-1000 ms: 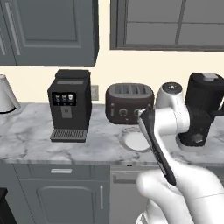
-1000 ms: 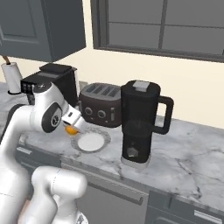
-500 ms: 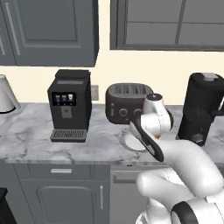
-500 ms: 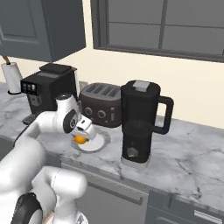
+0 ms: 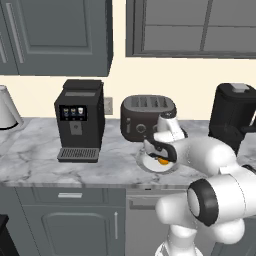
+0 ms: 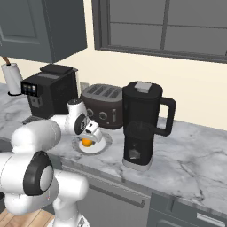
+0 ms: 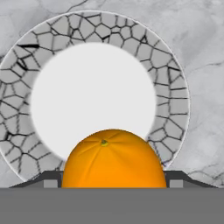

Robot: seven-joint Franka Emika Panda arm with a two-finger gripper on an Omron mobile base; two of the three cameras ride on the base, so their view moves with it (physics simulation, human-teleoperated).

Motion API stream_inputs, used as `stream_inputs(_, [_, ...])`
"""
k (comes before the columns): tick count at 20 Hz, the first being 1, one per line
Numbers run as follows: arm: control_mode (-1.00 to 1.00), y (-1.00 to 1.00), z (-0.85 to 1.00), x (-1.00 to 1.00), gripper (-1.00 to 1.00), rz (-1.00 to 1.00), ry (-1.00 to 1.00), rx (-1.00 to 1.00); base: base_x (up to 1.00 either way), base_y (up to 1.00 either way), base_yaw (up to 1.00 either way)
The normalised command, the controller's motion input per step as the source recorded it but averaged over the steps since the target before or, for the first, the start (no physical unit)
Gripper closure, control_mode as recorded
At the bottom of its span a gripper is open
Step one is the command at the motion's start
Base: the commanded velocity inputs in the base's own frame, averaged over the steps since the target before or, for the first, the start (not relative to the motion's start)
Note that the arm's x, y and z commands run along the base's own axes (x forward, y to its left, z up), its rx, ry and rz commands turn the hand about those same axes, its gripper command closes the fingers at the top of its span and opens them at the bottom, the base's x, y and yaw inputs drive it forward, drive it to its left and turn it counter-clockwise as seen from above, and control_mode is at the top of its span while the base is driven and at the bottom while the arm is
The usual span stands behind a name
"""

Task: Pick the orange and tangerine from the fridge and place them on the plate next to the blender to make a fruit smoothie.

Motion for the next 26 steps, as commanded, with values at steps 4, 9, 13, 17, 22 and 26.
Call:
stream_inputs(4, [-1.0,0.0,-0.43,0.26,1.0,0.02,0.0,0.02,0.0,0.0,0.0])
stream_inputs(9, [-1.0,0.0,-0.43,0.15,1.0,0.01,0.0,0.02,0.0,0.0,0.0])
stream_inputs(13, [-1.0,0.0,-0.17,0.01,-1.0,0.0,-0.03,0.03,0.0,0.0,0.0])
stream_inputs(17, [-1.0,-0.02,0.0,-0.01,-1.0,0.0,-0.05,0.05,0.0,0.0,0.0])
stream_inputs(22, [-1.0,-0.01,0.13,-0.03,-1.0,0.0,-0.02,0.03,0.0,0.0,0.0])
stream_inputs(26, [-1.0,0.0,0.5,-0.11,-1.0,0.0,-0.01,0.0,0.0,0.0,0.0])
